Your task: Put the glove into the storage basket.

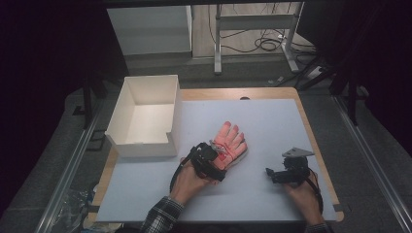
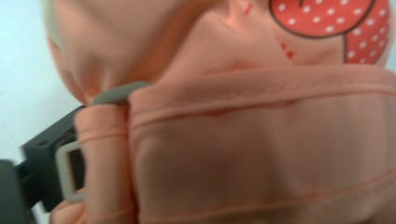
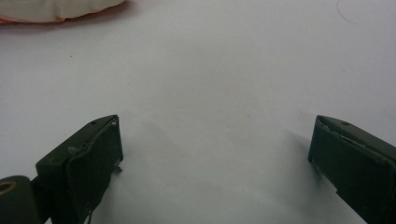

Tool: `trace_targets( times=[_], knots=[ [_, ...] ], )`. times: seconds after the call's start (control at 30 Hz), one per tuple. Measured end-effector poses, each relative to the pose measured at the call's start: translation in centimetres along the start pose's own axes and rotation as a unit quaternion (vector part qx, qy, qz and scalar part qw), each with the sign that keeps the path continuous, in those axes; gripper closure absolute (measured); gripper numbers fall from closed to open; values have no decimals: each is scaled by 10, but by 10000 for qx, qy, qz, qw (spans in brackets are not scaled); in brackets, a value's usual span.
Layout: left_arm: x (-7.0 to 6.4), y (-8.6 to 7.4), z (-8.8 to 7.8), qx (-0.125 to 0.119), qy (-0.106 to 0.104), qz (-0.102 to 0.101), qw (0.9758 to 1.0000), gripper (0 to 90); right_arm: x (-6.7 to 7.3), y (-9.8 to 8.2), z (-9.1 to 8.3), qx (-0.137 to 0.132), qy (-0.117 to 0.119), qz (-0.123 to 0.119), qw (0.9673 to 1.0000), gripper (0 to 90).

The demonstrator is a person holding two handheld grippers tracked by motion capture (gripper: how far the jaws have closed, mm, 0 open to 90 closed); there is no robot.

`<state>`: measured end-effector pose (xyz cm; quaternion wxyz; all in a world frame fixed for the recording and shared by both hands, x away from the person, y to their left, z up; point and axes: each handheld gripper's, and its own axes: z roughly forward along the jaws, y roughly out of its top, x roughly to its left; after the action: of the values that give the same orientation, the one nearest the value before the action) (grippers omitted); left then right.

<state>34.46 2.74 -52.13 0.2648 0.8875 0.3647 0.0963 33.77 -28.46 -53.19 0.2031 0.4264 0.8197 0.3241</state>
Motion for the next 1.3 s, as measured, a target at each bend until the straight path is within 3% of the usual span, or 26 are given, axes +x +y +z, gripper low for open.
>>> trace_targets(
  times=[0.23, 0.37, 0.5, 0.63, 0.8, 1.07, 1.3],
  knots=[
    [0, -1, -2, 66, -112, -67, 9999, 197, 0, 0, 0, -3, 0, -1, 10000, 32],
    [-3, 4, -7, 153, -121, -42, 9998, 339, 0, 0, 0, -3, -1, -4, 10000, 33],
    [0, 3, -12, 83, -229, -67, 9997, 466, 0, 0, 0, -5, -2, -5, 10000, 33],
    [5, 0, -14, -45, -385, -114, 9992, 489, 0, 0, 0, -7, -1, -6, 10000, 33],
    [8, 2, -17, -93, -430, -83, 9990, 511, 0, 0, 0, -8, 2, -5, 10000, 33],
    [10, 16, -27, -184, -396, -101, 9990, 514, 0, 0, 0, -13, 2, 3, 10000, 34],
    [14, 30, -40, -193, -231, -53, 9995, 510, 0, 0, 0, -10, 4, -14, 10000, 34]
  ],
)
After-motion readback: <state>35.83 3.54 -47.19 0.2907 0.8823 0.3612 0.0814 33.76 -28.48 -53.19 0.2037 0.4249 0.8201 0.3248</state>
